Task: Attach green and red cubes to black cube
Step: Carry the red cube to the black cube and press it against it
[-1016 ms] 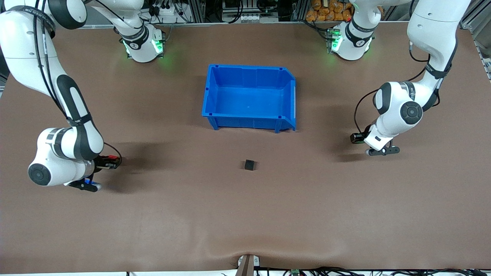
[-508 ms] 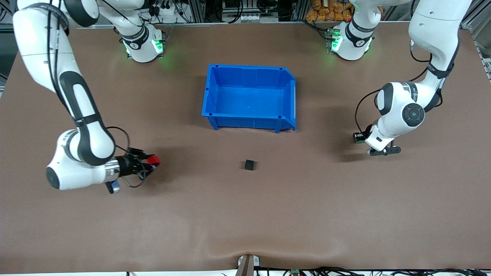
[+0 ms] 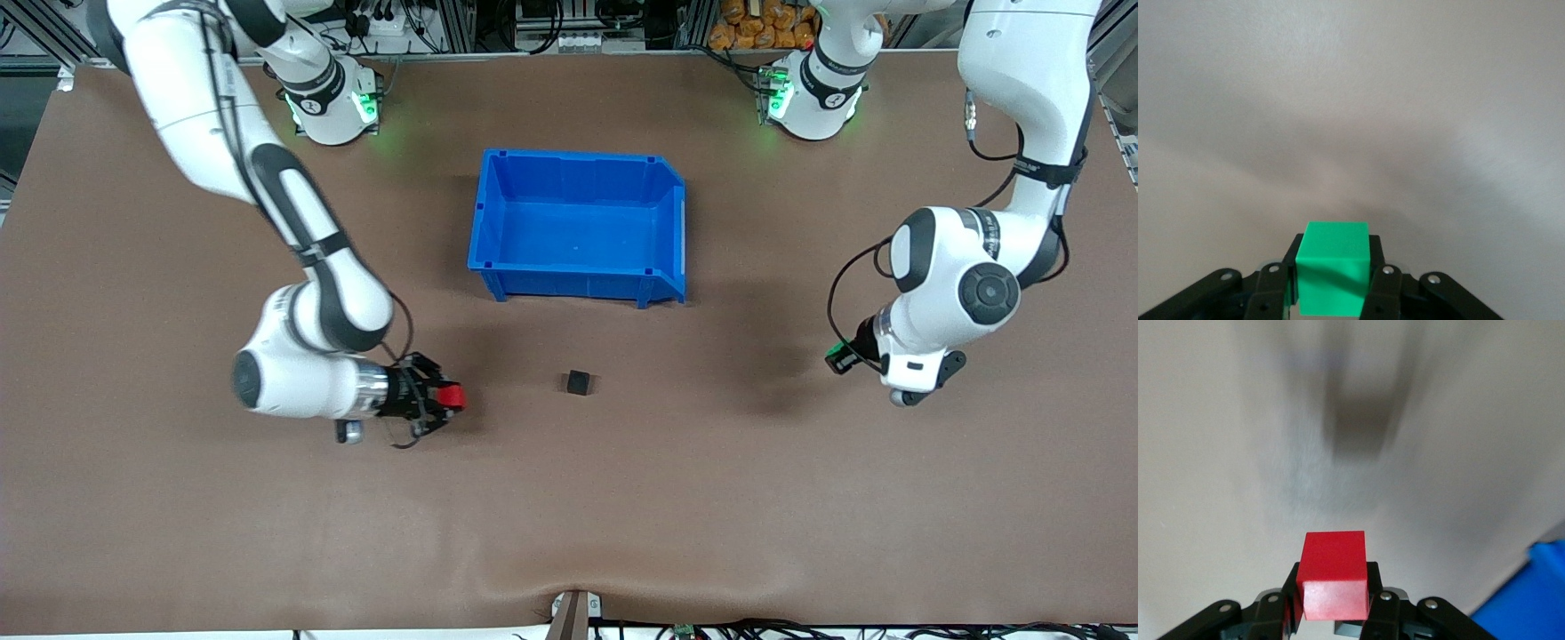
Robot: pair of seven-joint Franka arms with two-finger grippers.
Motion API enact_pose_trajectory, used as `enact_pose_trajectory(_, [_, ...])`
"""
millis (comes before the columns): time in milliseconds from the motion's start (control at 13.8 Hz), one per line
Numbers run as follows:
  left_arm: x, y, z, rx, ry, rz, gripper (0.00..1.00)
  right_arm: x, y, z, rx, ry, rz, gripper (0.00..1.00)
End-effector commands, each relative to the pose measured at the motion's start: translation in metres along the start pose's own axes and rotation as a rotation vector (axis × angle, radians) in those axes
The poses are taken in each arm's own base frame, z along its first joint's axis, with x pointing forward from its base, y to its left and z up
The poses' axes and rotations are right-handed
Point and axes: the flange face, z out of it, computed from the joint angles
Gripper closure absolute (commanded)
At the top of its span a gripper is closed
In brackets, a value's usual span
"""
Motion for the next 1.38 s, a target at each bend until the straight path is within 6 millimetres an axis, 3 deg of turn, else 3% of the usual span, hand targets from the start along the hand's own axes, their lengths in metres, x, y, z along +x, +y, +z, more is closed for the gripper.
enact_pose_trajectory(0, [0.017,0.045,-0.010,0.015,-0.012,-0.164,1.00,-0.016,0.003,0.040,0.032,0.011,0.058,1.00])
enact_pose_trajectory(145, [0.015,0.070,-0.018,-0.013,0.008,-0.266,1.00,-0.046,0.013,0.064,0.023,0.017,0.061,1.00])
enact_pose_trajectory(290, [0.006,0.093,-0.012,-0.021,0.010,-0.386,1.00,-0.071,0.022,0.084,0.027,0.023,0.101,1.00])
enact_pose_trajectory(435, [0.011,0.112,-0.014,-0.051,0.019,-0.556,1.00,-0.081,0.029,0.113,0.054,0.035,0.145,1.00])
enact_pose_trajectory(653, [-0.010,0.140,-0.011,-0.066,0.019,-0.661,1.00,-0.102,0.021,0.130,0.102,0.019,0.178,1.00])
enact_pose_trajectory(798, [-0.021,0.151,-0.007,-0.087,0.017,-0.720,1.00,-0.114,0.026,0.141,0.094,0.023,0.173,1.00])
enact_pose_trajectory(943, [-0.033,0.164,-0.004,-0.117,0.020,-0.769,1.00,-0.119,0.027,0.141,0.097,0.019,0.185,1.00])
enact_pose_trajectory(1016, [-0.043,0.172,0.003,-0.120,0.019,-0.780,1.00,-0.122,0.027,0.141,0.097,0.018,0.185,0.60])
enact_pose_trajectory(1088, [-0.047,0.177,0.005,-0.133,0.018,-0.797,1.00,-0.120,0.025,0.137,0.105,0.029,0.175,0.01])
enact_pose_trajectory(1306, [-0.073,0.196,0.019,-0.155,-0.020,-0.874,1.00,-0.105,0.005,0.088,0.093,0.041,0.170,0.00])
